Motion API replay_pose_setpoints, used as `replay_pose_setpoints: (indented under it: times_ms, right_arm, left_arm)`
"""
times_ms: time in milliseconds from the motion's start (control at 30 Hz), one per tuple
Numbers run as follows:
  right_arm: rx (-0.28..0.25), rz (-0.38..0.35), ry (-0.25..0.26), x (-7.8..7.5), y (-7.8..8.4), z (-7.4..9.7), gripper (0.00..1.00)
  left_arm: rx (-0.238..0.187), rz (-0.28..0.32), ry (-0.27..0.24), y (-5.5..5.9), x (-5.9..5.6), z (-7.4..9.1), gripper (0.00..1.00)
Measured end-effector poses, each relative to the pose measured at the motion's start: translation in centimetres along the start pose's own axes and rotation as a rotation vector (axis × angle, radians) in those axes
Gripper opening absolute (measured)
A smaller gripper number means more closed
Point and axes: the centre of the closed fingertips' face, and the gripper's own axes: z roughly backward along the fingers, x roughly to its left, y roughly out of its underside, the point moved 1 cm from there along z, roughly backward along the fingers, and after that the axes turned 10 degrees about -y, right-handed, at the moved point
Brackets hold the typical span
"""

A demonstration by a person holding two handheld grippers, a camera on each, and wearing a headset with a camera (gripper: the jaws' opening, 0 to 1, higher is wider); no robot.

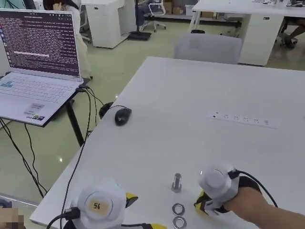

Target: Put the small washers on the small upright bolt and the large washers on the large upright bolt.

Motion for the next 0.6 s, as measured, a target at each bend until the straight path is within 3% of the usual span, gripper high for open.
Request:
replay_pose_setpoints:
  times_ms: [400, 600]
  right_arm:
    - [-0.035, -0.077, 0.035, 0.2, 2.9, 1.8, 0.14]
    - [-0.039, -0.103, 0.027, 0.0, 3.7, 2.0, 0.14]
  left_arm:
    - [0.004, -0.008, 0.013, 0.0, -0.4, -0.3, 0.6]
    - [0.009, -0.013, 0.02, 0.0, -0.7, -0.5, 0.6]
